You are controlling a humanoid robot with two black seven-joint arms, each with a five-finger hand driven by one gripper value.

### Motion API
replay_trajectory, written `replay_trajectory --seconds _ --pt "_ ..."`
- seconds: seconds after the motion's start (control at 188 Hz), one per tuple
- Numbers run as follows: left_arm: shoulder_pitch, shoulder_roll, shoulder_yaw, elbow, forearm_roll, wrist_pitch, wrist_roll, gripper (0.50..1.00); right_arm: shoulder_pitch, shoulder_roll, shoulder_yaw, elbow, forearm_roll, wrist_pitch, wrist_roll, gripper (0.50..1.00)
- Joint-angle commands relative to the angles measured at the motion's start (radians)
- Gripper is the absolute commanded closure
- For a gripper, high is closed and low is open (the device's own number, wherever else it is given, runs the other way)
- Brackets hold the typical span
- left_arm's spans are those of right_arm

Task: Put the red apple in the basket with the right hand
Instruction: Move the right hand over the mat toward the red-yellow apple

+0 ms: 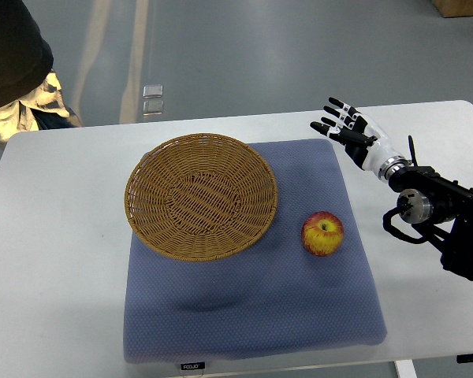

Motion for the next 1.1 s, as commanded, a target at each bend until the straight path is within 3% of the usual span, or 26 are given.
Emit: replay_trajectory --seconds 0.0,0.383,0.441,0.489,0.495,0.548,0.601,0.606,0.707,0.713,0.809,1.096 --pt "0.002 0.0 -0.002 0.0 0.0 0.0 0.0 0.5 -0.001 0.0 0.0 0.001 -0.018 0.001 0.0 0.576" --pt "0.0 0.0 -0.002 0.0 0.0 0.0 0.0 0.5 0.002 0.0 -0.002 0.002 -0.096 0.035 -0.002 0.576" --pt "0.0 0.0 -0.002 0.0 0.0 0.0 0.0 0.5 -0.001 -0.005 -0.003 0.007 -0.177 0.097 -0.003 0.579" --pt "0.0 0.0 -0.002 0.0 0.0 0.0 0.0 0.5 -0.001 -0.005 -0.003 0.007 -0.178 0.098 -0.003 0.579" --pt "0.0 0.0 -0.002 0.0 0.0 0.0 0.0 0.5 -0.003 -0.011 -0.003 0.008 -0.241 0.139 -0.003 0.579" --pt "0.0 0.0 -0.002 0.0 0.0 0.0 0.0 0.5 -0.003 -0.029 -0.003 0.013 -0.306 0.179 -0.002 0.579" --pt "0.0 0.0 -0.002 0.0 0.0 0.0 0.0 0.5 -0.003 -0.029 -0.003 0.013 -0.306 0.179 -0.002 0.579" --pt "0.0 0.0 -0.002 0.0 0.0 0.0 0.0 0.5 0.0 -0.049 -0.003 0.016 -0.361 0.212 -0.002 0.579" --pt "0.0 0.0 -0.002 0.0 0.0 0.0 0.0 0.5 0.005 -0.066 -0.003 0.021 -0.402 0.248 0.0 0.579" --pt "0.0 0.0 -0.002 0.0 0.0 0.0 0.0 0.5 0.008 -0.083 -0.003 0.024 -0.435 0.283 0.0 0.579" --pt "0.0 0.0 -0.003 0.002 0.0 0.0 0.0 0.5 0.035 -0.14 -0.006 0.059 -0.494 0.34 0.001 0.579" --pt "0.0 0.0 -0.002 0.003 0.0 0.0 0.0 0.5 0.144 -0.304 -0.098 0.212 -0.734 0.394 0.017 0.579"
